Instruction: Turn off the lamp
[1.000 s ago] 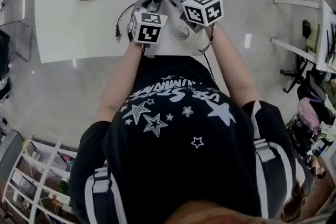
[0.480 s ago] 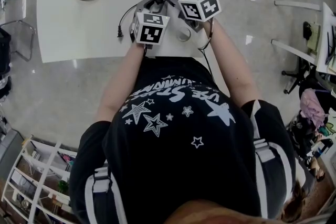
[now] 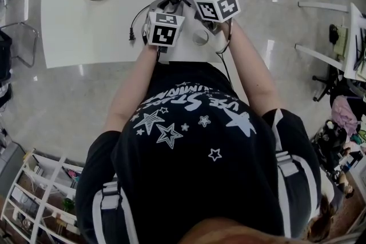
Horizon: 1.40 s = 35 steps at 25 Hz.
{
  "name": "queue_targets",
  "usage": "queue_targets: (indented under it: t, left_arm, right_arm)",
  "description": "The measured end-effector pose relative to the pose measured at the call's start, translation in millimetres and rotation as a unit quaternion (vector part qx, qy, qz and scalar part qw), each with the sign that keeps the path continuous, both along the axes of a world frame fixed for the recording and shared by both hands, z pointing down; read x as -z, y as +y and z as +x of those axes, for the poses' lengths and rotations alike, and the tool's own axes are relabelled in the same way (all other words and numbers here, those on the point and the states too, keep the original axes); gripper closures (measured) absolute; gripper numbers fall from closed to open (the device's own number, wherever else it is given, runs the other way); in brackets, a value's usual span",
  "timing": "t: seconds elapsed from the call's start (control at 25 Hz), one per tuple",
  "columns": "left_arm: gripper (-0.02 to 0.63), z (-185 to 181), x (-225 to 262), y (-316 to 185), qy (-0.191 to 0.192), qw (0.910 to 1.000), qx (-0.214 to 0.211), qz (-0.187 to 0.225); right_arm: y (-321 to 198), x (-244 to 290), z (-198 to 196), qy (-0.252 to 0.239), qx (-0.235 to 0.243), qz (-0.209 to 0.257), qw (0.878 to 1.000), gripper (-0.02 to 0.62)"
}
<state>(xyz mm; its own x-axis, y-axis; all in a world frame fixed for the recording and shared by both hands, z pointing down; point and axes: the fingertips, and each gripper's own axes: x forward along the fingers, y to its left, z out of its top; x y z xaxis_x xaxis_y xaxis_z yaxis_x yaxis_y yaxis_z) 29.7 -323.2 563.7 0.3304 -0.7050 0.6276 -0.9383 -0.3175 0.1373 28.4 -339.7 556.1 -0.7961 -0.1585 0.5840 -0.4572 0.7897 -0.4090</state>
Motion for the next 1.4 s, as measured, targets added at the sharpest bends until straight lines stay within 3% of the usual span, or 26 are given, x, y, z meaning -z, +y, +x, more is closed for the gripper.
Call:
queue_targets:
  t: [0.32, 0.52, 0.68, 0.92, 1.12, 1.4]
  left_arm:
    - [0.462, -0.9, 2.8, 0.7, -0.003, 0.9999, 0.006, -0.01]
    - [0.456, -5.5, 14.2, 4.1, -0.017, 0.9999, 0.0, 0.001]
    - [0.436, -16.2, 32.2, 10.0, -0.014, 0.9998, 0.0, 0.016]
    - [0.436, -36.7, 62.6, 22.3, 0.01, 0.9988, 0.0, 0.047]
    - [0.436, -51.4, 77.6, 42.4, 0.041, 0.9974, -0.024, 0.054]
    - [0.437, -84.4, 98.8, 73.7, 0.068, 0.9939, -0.043, 0.075]
  right_arm:
    - [-3.3, 17.4, 26.7, -0.051, -0.059, -0.014, 0.997, 0.589]
    - [-10.0, 28.8, 47.0, -0.096, -0.114, -0.019, 0.989, 0.589]
    - [-9.3, 33.9, 54.1, -0.112, -0.126, -0.011, 0.986, 0.589]
    - [1.7, 39.7, 59.1, -0.122, -0.171, -0.004, 0.978, 0.589]
    - [24.9, 48.7, 53.4, -0.126, -0.205, 0.006, 0.97, 0.589]
    - [63.3, 63.6, 26.4, -0.125, -0.226, 0.025, 0.966, 0.589]
